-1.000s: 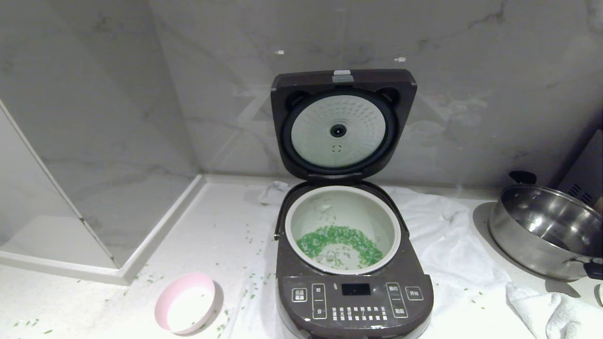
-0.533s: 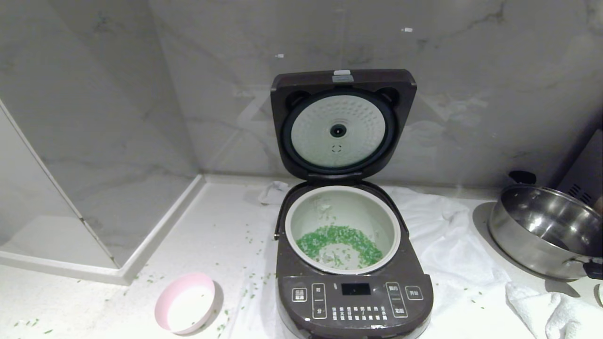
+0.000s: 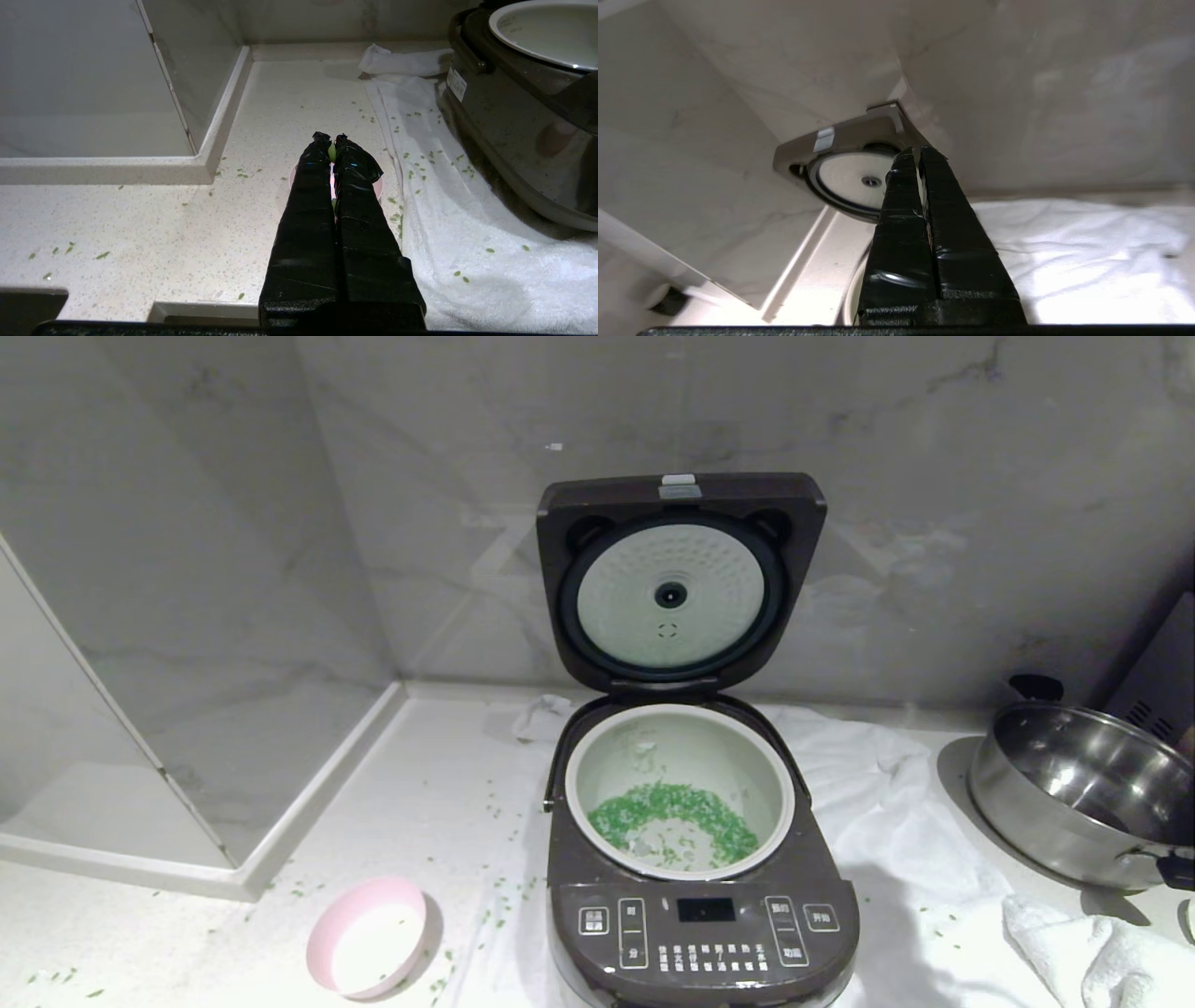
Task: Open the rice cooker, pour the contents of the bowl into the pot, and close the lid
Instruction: Close the rice cooker
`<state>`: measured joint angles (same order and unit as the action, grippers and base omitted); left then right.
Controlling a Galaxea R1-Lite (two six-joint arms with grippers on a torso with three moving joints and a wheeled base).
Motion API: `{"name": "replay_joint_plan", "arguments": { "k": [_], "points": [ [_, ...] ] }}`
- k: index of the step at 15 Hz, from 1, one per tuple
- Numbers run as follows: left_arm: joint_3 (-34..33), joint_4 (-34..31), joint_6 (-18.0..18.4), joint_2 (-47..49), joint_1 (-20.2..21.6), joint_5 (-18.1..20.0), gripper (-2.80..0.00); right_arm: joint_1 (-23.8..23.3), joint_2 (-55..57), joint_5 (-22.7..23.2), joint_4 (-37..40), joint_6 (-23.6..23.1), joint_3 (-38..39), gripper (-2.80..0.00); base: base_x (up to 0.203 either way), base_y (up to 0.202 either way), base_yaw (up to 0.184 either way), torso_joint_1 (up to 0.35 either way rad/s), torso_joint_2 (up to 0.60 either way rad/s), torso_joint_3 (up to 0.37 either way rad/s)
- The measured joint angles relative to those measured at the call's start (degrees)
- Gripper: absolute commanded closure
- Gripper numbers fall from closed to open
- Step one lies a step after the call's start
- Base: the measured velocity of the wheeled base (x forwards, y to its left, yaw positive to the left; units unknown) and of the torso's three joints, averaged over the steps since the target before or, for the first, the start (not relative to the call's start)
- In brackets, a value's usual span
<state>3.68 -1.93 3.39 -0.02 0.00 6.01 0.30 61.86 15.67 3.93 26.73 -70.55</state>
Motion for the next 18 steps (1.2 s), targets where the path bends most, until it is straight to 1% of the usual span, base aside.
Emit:
{"name": "replay_joint_plan", "arguments": {
  "k": [3,4,5,8,10,12,14,18],
  "points": [
    [0.00,-0.09,-0.24,0.00,0.00,-0.04,0.00,-0.01,11.61,1.96,3.68,2.45,-10.64,0.00,0.000,0.000,0.000,0.000,0.00,0.000],
    [0.00,-0.09,-0.70,0.00,0.00,-0.06,0.00,-0.25,14.20,3.80,4.42,4.23,-13.26,0.00,0.000,0.000,0.000,0.000,0.00,0.000],
    [0.00,-0.11,-1.13,0.00,0.00,-0.05,0.00,-1.31,16.65,7.54,4.85,7.08,-15.90,0.00,0.000,0.000,0.000,0.000,0.00,0.000],
    [0.04,-0.18,-1.52,-0.02,0.00,-0.06,0.00,-7.00,23.56,20.40,4.99,16.23,-25.66,0.00,0.000,0.000,0.000,0.000,0.00,0.000],
    [0.09,-0.17,-1.56,-0.02,0.00,-0.09,0.00,-10.22,28.38,26.52,5.10,21.48,-31.62,0.00,0.000,0.000,0.000,0.000,0.00,0.000],
    [0.11,-0.21,-1.56,-0.02,0.00,-0.07,0.00,-12.62,33.11,32.53,5.46,25.05,-34.89,0.00,0.000,0.000,0.000,0.000,0.00,0.000],
    [0.22,-0.89,-1.66,-0.02,0.00,-0.04,0.00,-13.03,37.48,36.78,5.52,25.68,-36.20,0.00,0.000,0.000,0.000,0.000,0.00,0.000],
    [0.48,-1.31,-1.64,-0.05,0.00,-0.09,0.00,-11.42,46.43,40.88,5.57,25.61,-40.07,0.00,0.000,0.000,0.000,0.000,0.00,0.000]
  ]
}}
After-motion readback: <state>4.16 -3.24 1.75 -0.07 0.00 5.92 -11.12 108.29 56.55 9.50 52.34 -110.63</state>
